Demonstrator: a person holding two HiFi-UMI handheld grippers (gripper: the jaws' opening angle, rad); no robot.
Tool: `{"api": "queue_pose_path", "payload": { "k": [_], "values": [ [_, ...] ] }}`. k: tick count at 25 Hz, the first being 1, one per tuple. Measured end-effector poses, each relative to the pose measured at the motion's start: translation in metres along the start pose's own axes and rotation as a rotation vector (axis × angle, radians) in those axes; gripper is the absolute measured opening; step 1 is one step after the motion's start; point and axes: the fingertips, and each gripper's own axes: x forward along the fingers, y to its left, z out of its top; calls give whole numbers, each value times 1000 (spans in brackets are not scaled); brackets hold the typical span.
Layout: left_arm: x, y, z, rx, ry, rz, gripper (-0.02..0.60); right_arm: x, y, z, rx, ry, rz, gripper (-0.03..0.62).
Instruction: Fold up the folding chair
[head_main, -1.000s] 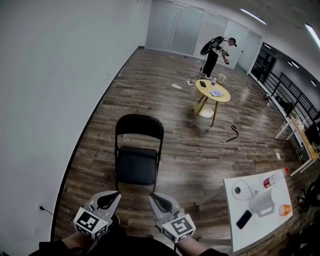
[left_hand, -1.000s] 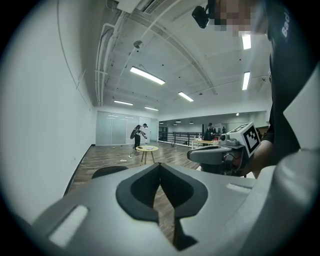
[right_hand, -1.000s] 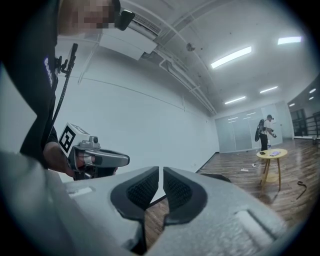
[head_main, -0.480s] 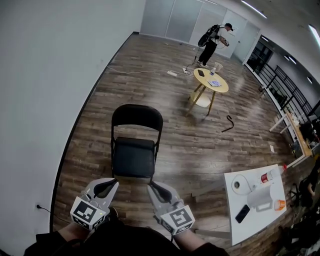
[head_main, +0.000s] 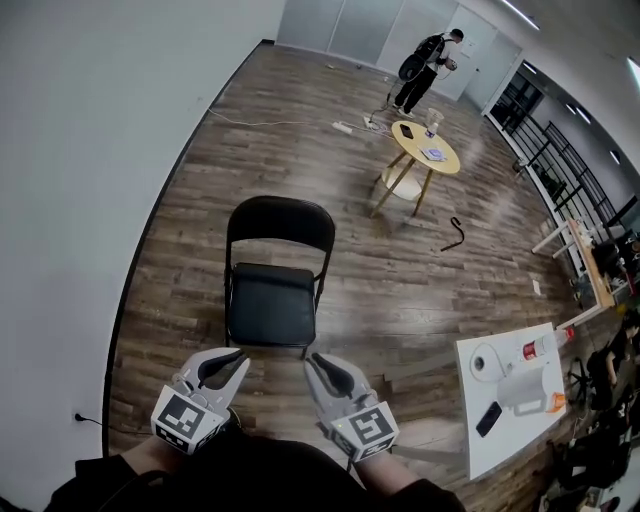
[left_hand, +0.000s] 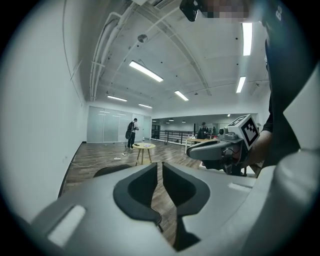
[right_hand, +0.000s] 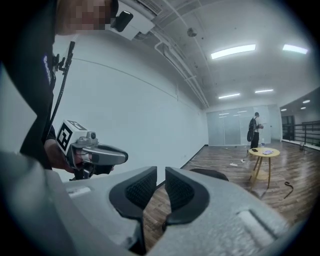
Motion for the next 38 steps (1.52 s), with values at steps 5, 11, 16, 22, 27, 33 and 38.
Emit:
{"api": "queue_pose_path", "payload": {
  "k": [5, 11, 16, 22, 27, 33, 38],
  "values": [
    [-6, 22, -4, -14, 12, -31, 55, 22, 9, 4, -31, 20, -25, 54],
    [-3, 43, -4, -18, 15, -27, 78, 44, 2, 10, -55, 16, -32, 64],
    [8, 54, -8, -28, 30, -5, 99, 58, -18, 15, -78, 30, -35, 72],
    [34, 59, -12, -49, 66, 42, 127, 74, -47, 15, -91, 34, 33, 81],
    [63, 62, -9, -74, 98, 100, 145, 85, -77, 17, -101, 28, 112, 94],
    [99, 60, -16, -113, 118, 163, 182, 93, -118, 15, -104, 29, 188, 109],
    [124, 52, -18, -187, 119, 206, 210, 96, -150, 15, -110, 26, 230, 124]
  ]
}}
